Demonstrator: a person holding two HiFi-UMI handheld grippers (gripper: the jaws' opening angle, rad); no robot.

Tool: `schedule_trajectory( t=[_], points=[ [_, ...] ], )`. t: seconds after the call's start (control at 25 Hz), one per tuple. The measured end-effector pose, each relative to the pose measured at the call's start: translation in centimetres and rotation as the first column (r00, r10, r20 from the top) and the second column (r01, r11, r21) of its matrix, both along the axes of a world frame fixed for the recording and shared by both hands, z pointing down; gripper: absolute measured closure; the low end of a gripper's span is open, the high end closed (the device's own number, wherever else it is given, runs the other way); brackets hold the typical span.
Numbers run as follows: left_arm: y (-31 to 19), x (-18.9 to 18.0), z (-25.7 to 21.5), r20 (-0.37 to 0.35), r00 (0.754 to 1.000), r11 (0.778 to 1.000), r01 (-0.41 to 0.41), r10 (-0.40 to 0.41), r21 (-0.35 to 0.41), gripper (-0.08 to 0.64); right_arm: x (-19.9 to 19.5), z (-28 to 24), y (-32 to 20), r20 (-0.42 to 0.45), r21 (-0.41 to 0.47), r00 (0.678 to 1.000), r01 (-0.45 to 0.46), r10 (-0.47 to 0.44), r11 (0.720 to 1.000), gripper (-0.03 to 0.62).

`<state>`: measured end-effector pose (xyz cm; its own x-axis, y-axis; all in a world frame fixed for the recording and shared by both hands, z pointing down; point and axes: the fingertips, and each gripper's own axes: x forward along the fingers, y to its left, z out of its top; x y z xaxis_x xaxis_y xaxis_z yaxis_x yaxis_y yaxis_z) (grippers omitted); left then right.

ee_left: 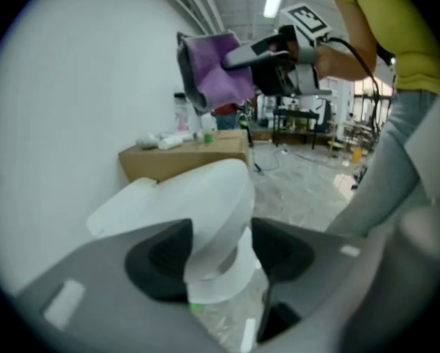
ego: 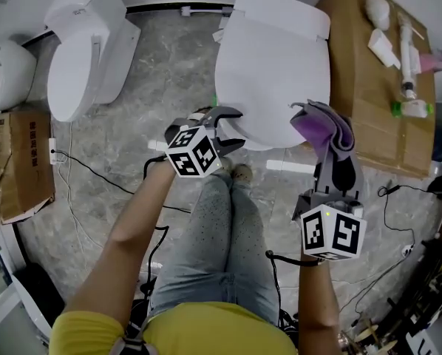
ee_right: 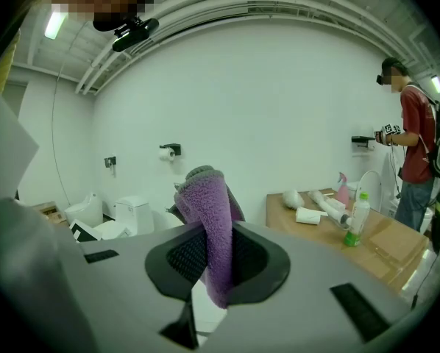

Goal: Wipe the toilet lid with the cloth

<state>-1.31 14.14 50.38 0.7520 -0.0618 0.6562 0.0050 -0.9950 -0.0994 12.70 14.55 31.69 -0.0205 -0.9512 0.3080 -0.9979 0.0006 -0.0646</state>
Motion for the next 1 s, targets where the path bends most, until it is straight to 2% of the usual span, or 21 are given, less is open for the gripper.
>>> schedule_trajectory(
  t=[0.2,0.36,0.48,0.64,0.72,0.8,0.84,0.88,1.0],
  points=[
    [0.8,-0.2,3.3,-0.013,1.000,0.997,0.021,-0.022,-0.080,0.314,-0.3,3.4,-0.2,0.012,-0.025,1.000,-0.004,0.005,1.000,0.552],
    [1.2,-0.6,5.4,-0.017,0.999,0.993,0.049,-0.051,-0.110,0.362,-1.6,6.1,-0.2,0.028,-0.061,1.000,0.002,0.000,0.998,0.552],
    [1.6,-1.1,7.5,0.008,0.998,0.984,0.061,-0.060,-0.165,0.364,-2.5,7.7,-0.2,0.028,-0.084,1.000,0.011,-0.009,0.996,0.552],
    [2.0,-1.2,10.7,0.038,0.994,0.955,0.109,-0.103,-0.275,0.376,-2.9,9.1,-0.1,0.024,-0.108,1.000,0.006,-0.004,0.994,0.552],
    [1.6,-1.3,12.1,0.044,0.986,0.938,0.169,-0.164,-0.304,0.400,-3.0,9.6,-0.2,0.022,-0.115,1.000,0.004,-0.002,0.993,0.552],
    [0.6,-1.5,13.6,0.049,0.968,0.910,0.247,-0.245,-0.332,0.526,-3.1,10.0,-0.2,0.020,-0.120,1.000,0.002,0.001,0.993,0.552],
    [0.5,-1.6,14.2,0.052,0.963,0.898,0.266,-0.265,-0.349,0.537,-3.2,10.2,-0.2,0.019,-0.122,1.000,0.000,0.002,0.993,0.552],
    [0.5,-1.5,14.8,0.054,0.962,0.893,0.270,-0.269,-0.360,0.535,-3.3,10.3,-0.2,0.017,-0.124,1.000,-0.001,0.003,0.992,0.552],
    [1.1,-1.3,16.3,0.077,0.964,0.895,0.266,-0.255,-0.357,0.505,-3.6,10.7,-0.3,0.009,-0.128,1.000,0.000,0.001,0.992,0.552]
  ],
)
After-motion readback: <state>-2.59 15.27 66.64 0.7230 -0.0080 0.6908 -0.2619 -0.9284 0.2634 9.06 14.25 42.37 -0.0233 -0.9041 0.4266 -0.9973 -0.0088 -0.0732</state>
